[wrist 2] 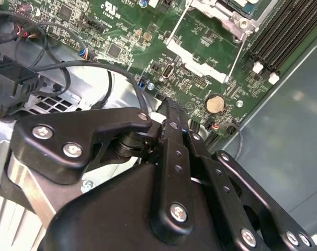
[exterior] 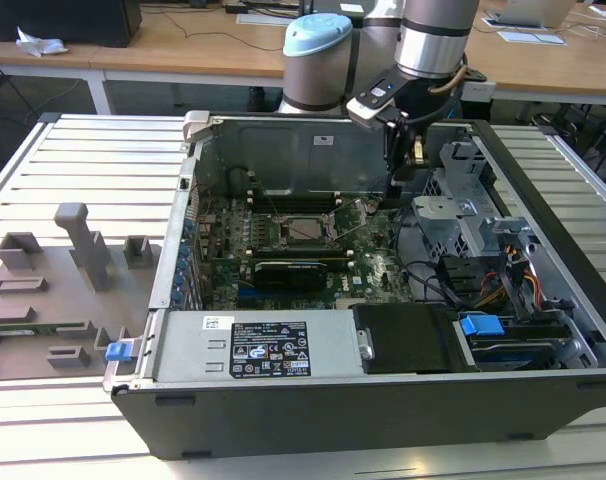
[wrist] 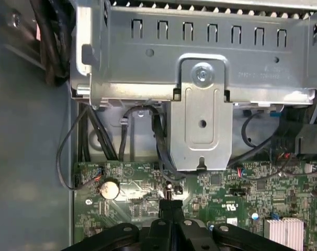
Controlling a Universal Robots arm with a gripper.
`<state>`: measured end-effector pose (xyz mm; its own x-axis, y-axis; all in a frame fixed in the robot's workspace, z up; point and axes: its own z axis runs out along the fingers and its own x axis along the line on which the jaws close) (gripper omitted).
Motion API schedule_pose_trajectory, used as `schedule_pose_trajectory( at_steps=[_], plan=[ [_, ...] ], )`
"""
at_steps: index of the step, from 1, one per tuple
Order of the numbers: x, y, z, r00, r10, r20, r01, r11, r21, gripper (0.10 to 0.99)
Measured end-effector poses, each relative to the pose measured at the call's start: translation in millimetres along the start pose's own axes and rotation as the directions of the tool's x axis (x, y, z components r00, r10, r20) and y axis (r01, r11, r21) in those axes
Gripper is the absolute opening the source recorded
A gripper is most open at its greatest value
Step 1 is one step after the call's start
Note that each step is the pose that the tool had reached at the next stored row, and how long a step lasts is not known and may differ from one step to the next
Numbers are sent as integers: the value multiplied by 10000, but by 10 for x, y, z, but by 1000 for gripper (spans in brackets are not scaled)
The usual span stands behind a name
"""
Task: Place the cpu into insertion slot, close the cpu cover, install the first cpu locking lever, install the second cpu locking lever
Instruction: 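Close the cpu cover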
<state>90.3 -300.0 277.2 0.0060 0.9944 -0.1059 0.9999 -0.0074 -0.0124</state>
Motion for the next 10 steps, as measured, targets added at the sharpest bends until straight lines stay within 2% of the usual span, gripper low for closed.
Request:
schedule_pose_trajectory(
  at_steps=[10],
  plan=[
    [2,52,25,10000,-1,1,1,10000,17,106]
  ],
)
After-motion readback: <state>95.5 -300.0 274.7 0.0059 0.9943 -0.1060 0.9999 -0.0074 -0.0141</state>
